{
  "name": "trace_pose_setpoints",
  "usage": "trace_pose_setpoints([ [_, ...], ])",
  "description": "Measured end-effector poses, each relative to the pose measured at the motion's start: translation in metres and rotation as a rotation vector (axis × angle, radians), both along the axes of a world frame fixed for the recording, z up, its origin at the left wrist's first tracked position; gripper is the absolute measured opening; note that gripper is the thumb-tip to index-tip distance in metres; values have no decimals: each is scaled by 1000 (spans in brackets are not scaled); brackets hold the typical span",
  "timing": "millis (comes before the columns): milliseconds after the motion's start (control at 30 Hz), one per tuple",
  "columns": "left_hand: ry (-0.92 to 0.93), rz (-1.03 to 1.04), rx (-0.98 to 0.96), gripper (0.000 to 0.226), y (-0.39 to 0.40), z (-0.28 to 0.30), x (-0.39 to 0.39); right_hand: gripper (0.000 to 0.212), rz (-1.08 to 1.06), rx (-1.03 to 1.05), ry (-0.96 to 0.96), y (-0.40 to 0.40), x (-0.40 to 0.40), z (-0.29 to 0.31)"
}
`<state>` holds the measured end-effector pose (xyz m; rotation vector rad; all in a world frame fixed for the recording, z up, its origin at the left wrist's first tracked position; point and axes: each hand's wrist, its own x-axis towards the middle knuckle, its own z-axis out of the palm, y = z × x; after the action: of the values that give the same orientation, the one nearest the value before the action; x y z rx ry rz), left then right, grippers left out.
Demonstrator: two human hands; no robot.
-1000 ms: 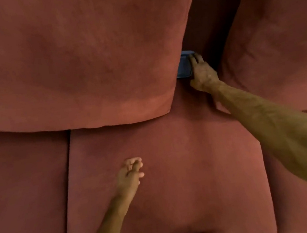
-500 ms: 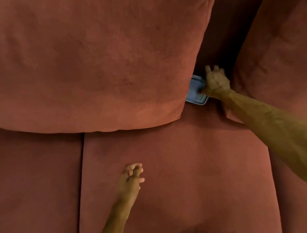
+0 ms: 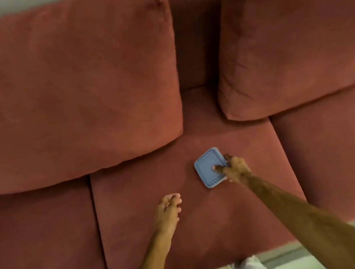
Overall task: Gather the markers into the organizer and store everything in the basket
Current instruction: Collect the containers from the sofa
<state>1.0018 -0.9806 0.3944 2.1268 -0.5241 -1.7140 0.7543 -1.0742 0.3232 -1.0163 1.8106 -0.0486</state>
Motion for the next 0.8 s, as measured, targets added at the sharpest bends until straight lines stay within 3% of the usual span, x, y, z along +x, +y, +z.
trace_pose_setpoints([
  [167,-4,-233,24,14,16,7,-10,38,-504,99,-122,93,-5,5],
  [367,-64,-610,-12,12,32,9,-24,45,-899,82,-169,201,-29,18],
  [467,-82,-760,-27,14,51,8,-47,39,-1053,33,-202,266,-45,30],
  [600,-75,-903,-28,16,85,5,-82,16,-1112,-34,-204,342,-59,57],
  [800,-27,-1124,-6,22,178,-7,-149,41,-1061,-201,-84,462,-72,94],
])
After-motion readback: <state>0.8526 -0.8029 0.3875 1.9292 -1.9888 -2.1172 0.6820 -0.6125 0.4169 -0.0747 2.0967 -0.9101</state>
